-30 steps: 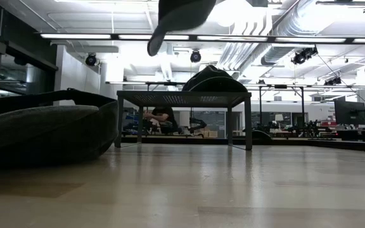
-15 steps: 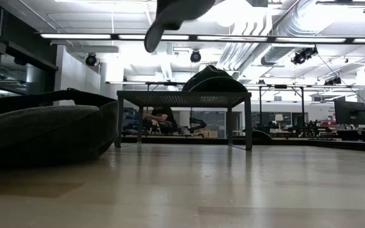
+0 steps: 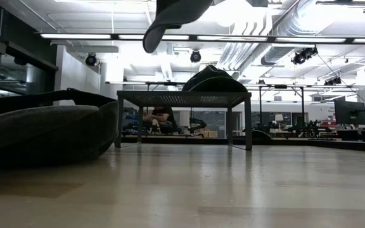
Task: Pick & Place hat
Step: Put the right gray cap on the shelf
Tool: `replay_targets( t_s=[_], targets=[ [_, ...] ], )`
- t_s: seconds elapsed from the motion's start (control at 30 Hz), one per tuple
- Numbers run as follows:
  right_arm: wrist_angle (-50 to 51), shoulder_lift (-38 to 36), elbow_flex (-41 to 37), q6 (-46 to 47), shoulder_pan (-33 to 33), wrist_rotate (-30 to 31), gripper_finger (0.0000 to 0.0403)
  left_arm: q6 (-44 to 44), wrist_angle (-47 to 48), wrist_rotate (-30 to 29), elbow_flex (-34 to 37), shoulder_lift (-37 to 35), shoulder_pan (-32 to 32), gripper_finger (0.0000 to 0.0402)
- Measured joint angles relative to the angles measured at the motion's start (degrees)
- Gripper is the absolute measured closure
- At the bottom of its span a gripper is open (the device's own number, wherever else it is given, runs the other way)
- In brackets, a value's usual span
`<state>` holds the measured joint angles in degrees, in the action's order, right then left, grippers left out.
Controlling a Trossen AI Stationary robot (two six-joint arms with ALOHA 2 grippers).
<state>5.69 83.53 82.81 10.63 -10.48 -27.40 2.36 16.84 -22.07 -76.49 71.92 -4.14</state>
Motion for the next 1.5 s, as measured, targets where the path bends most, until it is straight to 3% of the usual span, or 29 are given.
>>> replay_targets(
  t_s=[0.43,1.1,1.27,1.5],
  targets=[
    [0.04,0.02,0.00,-0.21,0.00,0.37,0.0403,-1.24,1.33,0.29,0.00,0.00,-0.02,0.0392],
    [0.13,0.04,0.00,0.79,0.00,0.37,0.0396,-2.64,2.49,0.27,0.00,0.00,-0.02,0.0400],
    [-0.06,0.02,0.00,1.13,0.04,1.32,0.0366,-2.65,3.12,-0.44,0.04,0.00,0.04,0.0400],
    [0.75,-1.12,0.00,1.58,-0.52,3.49,0.0288,-2.72,3.06,-0.98,0.11,-0.09,0.03,0.0401]
  ],
)
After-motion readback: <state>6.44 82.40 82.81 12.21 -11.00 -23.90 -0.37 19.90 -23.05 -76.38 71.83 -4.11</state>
